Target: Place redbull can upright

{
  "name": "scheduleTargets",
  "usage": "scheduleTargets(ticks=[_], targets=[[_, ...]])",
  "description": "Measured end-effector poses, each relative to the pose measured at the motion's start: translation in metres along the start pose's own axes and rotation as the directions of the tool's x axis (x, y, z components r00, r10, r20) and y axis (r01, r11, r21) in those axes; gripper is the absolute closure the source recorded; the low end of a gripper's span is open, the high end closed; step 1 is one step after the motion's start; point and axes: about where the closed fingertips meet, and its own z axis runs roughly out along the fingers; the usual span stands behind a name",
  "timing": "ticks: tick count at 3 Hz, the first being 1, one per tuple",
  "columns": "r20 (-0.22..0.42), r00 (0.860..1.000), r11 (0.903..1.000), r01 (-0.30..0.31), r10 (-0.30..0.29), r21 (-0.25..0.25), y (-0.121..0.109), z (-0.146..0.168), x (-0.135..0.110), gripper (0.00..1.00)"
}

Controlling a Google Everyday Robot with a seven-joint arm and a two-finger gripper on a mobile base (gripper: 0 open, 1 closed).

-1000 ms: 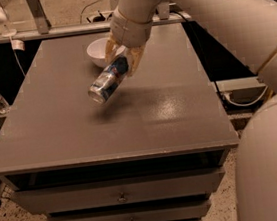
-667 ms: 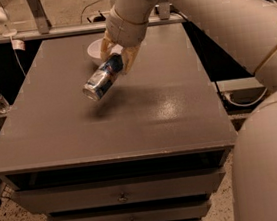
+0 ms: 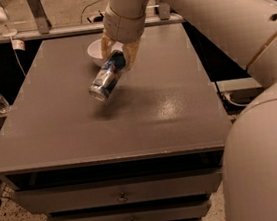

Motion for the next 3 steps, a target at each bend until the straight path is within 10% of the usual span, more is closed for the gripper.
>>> scheduleTargets(ticks=[3], targets=[[-0.303,0.937,0.9844,0.162,-0.175,-0.068,0.073,-0.100,0.036,1.00]])
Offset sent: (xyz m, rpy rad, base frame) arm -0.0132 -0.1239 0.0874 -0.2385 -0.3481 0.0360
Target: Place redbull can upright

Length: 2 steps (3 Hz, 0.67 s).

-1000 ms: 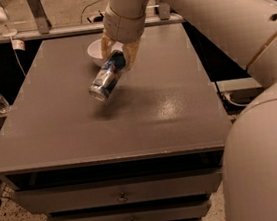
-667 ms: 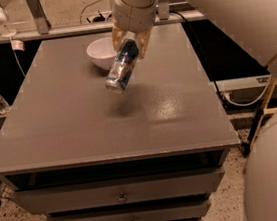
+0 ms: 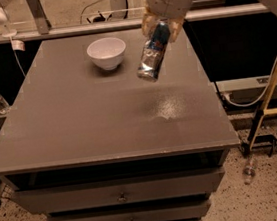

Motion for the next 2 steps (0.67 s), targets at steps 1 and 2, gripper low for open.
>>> scheduleTargets(ticks=[1,2], targets=[[-0.091,0.994,0.9985,0.054,-0.054,-0.005,0.029,-0.015,0.010,1.00],[-0.171,0.978,0.9926,0.122,-0.119,0.007,0.050,-0.018,0.023,1.00]])
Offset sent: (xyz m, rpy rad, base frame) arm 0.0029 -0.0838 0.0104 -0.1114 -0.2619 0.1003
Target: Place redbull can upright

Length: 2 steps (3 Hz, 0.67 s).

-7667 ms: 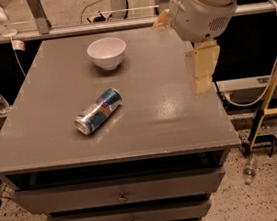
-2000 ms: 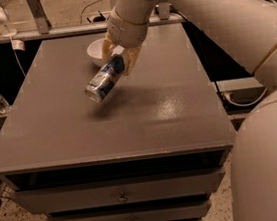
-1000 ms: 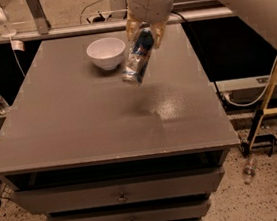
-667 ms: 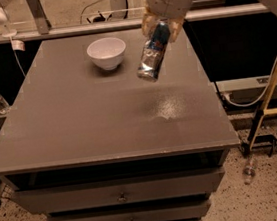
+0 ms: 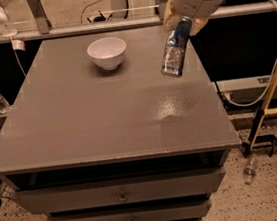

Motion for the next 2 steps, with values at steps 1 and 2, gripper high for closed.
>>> scheduleTargets(ticks=[1,2], targets=[[0.000,1.000,1.0000,0.000,0.000,0.000,0.0000,0.0000,0.0000,1.00],[-0.060,0.993,0.9919,0.110,-0.106,0.064,0.0032,0.0056,-0.0011,1.00]])
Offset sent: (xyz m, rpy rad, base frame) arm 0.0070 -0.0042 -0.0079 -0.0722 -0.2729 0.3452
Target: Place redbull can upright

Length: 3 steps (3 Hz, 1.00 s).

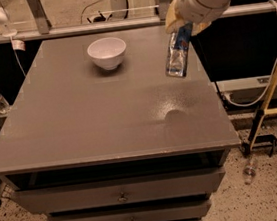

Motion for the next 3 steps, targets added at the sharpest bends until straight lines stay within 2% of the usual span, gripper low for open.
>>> scheduleTargets(ticks=[1,2,3], targets=[[-0.085,0.990,0.9896,0.123,-0.116,0.075,0.0036,0.0082,-0.0028,1.00],[-0.218,0.962,0.9585,0.208,-0.165,0.195,-0.0010,0.0062,-0.0032,1.00],[-0.224,0.954,0.9542,0.242,-0.201,0.176,-0.0004,0.0030,-0.0018,1.00]])
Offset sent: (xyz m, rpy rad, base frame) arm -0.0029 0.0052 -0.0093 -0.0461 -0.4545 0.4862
